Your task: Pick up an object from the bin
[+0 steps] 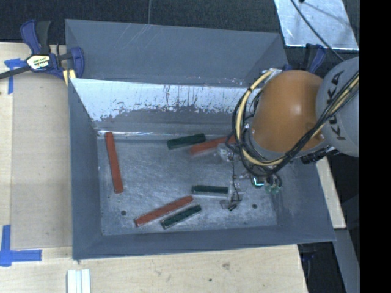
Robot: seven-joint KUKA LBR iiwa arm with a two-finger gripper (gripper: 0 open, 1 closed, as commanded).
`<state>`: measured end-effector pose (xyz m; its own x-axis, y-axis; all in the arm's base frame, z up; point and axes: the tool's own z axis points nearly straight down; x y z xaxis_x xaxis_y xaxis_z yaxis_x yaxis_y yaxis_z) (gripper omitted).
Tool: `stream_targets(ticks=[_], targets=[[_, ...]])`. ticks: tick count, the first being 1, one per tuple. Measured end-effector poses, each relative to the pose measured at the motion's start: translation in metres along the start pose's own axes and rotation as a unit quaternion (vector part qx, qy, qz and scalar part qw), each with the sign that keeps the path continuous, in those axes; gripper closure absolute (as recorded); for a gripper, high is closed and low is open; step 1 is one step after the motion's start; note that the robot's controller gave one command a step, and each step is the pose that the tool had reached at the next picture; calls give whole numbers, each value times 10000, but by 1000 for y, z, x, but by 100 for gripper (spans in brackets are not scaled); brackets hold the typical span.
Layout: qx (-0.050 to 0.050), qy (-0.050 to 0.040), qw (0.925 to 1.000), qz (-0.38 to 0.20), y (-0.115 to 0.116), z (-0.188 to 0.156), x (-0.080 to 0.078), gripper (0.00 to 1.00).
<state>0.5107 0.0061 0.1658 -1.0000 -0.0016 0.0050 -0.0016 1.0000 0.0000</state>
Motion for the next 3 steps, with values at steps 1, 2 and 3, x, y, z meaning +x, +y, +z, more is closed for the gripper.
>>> stream_targets(ticks=[1,2,3], targets=[[-1,-7,9973,-728,88,98,-10,0],[3,-27,9974,-723,87,97,-11,0],[1,-37,9974,-719,87,96,-12,0]])
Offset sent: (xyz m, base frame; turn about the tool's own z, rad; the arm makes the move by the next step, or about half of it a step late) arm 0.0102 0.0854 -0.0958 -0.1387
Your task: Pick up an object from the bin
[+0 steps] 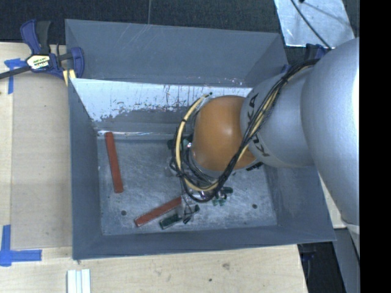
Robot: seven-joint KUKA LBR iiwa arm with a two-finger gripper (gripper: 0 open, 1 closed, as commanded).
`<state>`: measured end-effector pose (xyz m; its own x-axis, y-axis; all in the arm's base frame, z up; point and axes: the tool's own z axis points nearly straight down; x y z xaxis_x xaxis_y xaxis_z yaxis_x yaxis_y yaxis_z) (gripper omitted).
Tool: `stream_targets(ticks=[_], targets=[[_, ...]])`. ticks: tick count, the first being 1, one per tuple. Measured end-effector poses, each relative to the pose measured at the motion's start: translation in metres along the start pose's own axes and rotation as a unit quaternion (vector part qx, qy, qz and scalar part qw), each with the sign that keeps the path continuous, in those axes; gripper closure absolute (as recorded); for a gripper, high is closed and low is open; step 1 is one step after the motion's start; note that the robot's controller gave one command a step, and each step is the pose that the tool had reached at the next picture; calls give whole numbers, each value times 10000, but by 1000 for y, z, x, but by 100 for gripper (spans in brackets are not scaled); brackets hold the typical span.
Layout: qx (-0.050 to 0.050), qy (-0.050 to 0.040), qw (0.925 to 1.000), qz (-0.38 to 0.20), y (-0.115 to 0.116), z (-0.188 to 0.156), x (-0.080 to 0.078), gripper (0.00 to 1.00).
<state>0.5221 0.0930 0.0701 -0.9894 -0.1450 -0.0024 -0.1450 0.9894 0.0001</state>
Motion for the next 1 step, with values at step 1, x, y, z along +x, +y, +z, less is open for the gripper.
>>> stream_targets(ticks=[1], targets=[[-1,-4,10000,2,0,-1,-1,0]])
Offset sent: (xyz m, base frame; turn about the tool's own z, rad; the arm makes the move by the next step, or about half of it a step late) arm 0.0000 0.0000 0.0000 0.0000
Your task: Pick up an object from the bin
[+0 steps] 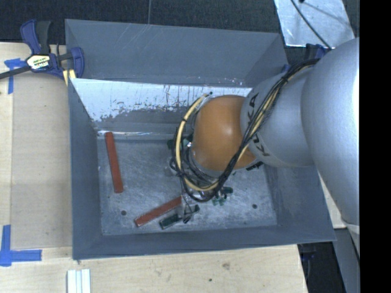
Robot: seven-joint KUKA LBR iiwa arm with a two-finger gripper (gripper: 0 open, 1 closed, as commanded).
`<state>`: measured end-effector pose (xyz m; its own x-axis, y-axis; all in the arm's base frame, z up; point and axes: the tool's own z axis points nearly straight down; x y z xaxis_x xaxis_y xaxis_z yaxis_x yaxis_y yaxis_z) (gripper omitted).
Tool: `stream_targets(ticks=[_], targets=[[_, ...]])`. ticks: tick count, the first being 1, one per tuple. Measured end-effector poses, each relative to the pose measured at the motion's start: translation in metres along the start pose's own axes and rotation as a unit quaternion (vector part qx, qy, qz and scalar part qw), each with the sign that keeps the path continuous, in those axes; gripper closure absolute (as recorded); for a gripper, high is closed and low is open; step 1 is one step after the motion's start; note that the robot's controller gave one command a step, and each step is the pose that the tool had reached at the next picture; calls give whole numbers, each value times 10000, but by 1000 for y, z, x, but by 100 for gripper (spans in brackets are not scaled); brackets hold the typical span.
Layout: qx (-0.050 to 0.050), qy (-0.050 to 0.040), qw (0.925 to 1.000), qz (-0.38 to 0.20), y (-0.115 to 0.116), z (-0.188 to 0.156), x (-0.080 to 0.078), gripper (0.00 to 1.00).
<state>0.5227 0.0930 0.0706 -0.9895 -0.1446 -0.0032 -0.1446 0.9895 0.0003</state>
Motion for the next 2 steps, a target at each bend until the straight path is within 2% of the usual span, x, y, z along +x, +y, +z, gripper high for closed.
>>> stream_targets(ticks=[1,2], targets=[[-1,-3,10000,2,0,0,-1,0],[-1,-16,10000,5,0,-2,-3,100]])
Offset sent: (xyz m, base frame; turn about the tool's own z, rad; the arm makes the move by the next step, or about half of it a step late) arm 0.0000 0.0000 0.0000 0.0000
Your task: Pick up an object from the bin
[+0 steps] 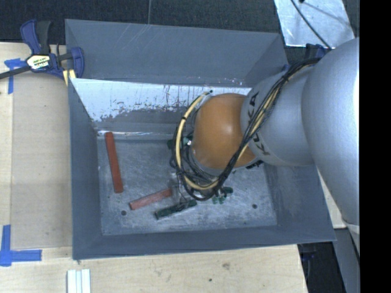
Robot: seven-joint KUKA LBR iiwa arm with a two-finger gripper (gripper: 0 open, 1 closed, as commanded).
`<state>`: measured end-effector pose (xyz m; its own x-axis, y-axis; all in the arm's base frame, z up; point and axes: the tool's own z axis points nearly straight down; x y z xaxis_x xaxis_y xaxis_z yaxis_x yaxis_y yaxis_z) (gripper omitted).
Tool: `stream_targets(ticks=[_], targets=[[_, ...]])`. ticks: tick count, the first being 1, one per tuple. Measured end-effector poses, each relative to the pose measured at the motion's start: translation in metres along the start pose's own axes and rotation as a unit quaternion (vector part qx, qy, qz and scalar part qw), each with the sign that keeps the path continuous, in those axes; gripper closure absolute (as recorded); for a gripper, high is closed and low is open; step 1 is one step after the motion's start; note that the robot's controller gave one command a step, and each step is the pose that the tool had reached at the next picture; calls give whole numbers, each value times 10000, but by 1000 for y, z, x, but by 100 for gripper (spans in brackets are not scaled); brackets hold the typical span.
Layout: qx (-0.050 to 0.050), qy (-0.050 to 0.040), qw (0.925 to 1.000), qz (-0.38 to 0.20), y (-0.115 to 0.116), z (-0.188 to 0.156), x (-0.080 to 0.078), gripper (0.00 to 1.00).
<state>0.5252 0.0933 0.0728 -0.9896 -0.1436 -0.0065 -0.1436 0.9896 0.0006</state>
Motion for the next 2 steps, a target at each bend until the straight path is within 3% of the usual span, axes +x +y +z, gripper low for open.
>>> stream_targets(ticks=[2], targets=[[4,-11,10000,5,0,-102,-4,100]])
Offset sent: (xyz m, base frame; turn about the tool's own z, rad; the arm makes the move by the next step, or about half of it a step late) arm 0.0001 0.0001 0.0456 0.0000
